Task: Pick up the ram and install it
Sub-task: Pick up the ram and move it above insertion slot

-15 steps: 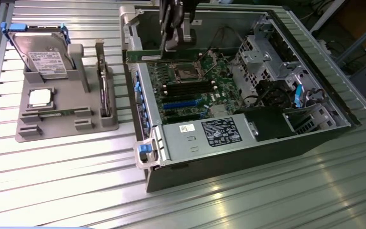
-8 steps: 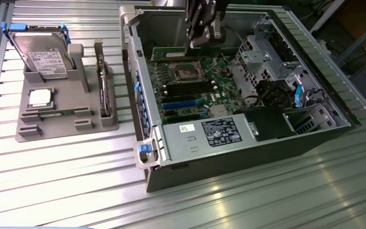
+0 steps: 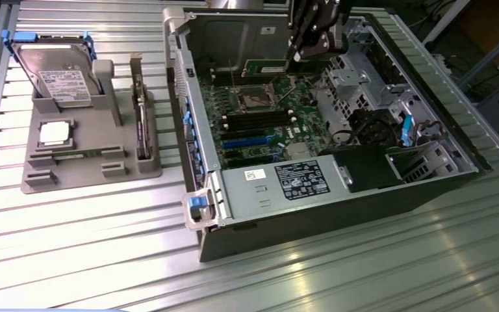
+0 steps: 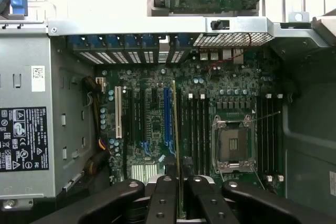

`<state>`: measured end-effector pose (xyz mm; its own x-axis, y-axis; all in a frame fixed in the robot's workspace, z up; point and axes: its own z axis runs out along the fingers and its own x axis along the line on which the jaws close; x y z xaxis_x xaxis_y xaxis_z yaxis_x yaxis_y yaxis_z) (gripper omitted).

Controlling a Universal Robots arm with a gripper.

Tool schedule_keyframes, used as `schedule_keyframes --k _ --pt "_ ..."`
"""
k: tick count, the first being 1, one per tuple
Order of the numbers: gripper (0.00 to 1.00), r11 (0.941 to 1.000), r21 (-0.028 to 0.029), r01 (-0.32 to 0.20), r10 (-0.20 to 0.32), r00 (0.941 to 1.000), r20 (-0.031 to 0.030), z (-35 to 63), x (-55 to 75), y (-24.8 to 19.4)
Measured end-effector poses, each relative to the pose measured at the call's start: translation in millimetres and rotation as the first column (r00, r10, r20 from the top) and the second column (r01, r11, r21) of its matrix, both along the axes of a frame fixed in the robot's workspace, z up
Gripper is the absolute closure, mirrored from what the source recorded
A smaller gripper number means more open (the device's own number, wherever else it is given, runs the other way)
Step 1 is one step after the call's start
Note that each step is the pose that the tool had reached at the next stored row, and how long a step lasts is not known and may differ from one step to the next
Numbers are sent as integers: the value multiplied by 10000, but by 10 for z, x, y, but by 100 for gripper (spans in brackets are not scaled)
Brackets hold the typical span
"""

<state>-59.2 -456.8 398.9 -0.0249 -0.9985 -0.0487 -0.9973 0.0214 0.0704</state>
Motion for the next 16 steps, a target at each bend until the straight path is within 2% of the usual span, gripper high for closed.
schedule_keyframes --k 4,5,6,7,8,9,10,12,13,15,16 --pt "86 10000 -1 0 0 10000 -1 0 6 0" --pt "86 10000 0 -1 1 10000 -1 0 18 9" --pt "86 10000 -1 1 -1 10000 -2 0 30 37" --pt "86 10000 -4 1 -1 10000 -2 -1 57 101" --pt "86 10000 -50 -1 1 10000 -5 -2 85 264" --pt "86 9999 -142 0 0 10000 -5 -4 92 425" --pt "86 9999 -151 0 0 10000 -6 -3 134 453" --pt "86 9999 -151 0 -1 10000 -13 -4 276 456" --pt "86 9999 -148 -1 0 10000 -80 -8 349 456" --pt "86 9999 -151 -2 0 9999 -137 -8 388 439" --pt "86 9999 -151 -3 0 9998 -181 -9 425 413"
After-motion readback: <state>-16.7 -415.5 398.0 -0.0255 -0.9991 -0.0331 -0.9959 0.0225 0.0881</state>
